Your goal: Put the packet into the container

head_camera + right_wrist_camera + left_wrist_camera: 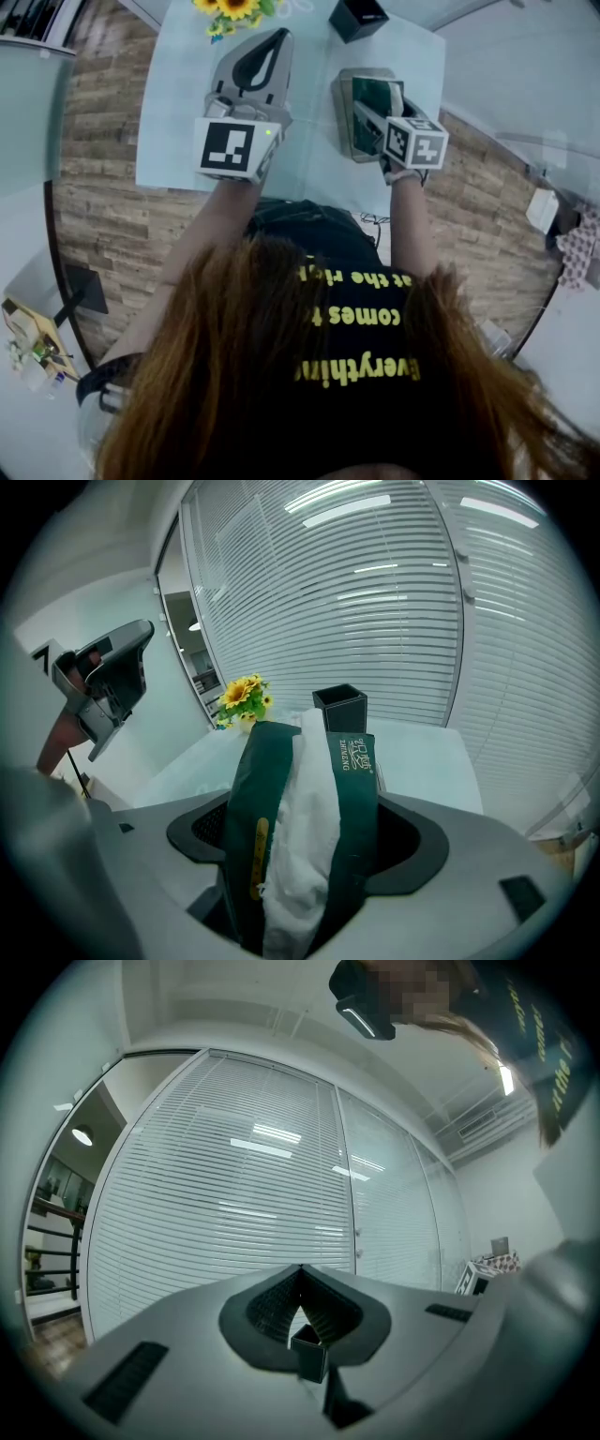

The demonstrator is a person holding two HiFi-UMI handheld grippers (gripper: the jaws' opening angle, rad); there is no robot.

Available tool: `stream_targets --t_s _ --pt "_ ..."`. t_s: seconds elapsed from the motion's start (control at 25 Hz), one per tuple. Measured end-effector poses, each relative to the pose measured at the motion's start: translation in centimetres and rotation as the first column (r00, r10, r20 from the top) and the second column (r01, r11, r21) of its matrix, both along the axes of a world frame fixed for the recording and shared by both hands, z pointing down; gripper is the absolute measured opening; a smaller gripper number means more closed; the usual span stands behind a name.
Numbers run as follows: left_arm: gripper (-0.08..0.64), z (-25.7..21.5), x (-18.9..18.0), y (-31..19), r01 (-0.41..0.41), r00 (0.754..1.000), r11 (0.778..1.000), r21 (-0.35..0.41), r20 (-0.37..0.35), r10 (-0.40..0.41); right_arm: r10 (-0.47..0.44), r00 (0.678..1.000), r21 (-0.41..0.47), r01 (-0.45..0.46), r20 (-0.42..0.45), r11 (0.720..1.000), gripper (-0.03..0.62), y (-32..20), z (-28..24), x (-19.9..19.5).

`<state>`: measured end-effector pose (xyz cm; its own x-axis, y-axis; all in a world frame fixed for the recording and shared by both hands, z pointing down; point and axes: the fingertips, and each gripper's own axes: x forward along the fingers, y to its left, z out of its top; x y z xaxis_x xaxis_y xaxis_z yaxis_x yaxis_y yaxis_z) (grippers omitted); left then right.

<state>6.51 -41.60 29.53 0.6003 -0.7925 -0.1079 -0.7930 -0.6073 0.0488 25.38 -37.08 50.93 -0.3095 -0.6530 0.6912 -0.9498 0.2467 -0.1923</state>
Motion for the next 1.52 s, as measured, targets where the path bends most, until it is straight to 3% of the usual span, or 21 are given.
stream_targets --t_s 0.48,0.68,1.0,1.52 --pt "0.002 0.0 0.3 0.1 -0.009 1.000 1.000 -0.003 0.001 0.009 0.005 1.000 -0.008 -0.005 0.016 1.000 0.400 0.6 1.5 0.2" --pt "0.002 0.0 0.5 0.3 -0.018 1.000 1.000 -0.005 0.001 0.018 -0.007 1.000 -0.025 0.006 -0.016 1.000 0.402 0.7 2.1 0.3" --pt "0.002 0.1 0.7 0.3 -0.038 0.999 0.999 -0.011 -0.004 0.038 -0.035 0.999 -0.050 0.036 0.024 0.998 0.410 0.7 2.5 -0.9" --pt "0.002 0.2 0.6 0.4 -0.036 0.999 0.999 -0.012 -0.002 0.036 -0.065 0.998 -0.045 0.064 -0.015 0.997 0.408 0.6 2.3 -1.0"
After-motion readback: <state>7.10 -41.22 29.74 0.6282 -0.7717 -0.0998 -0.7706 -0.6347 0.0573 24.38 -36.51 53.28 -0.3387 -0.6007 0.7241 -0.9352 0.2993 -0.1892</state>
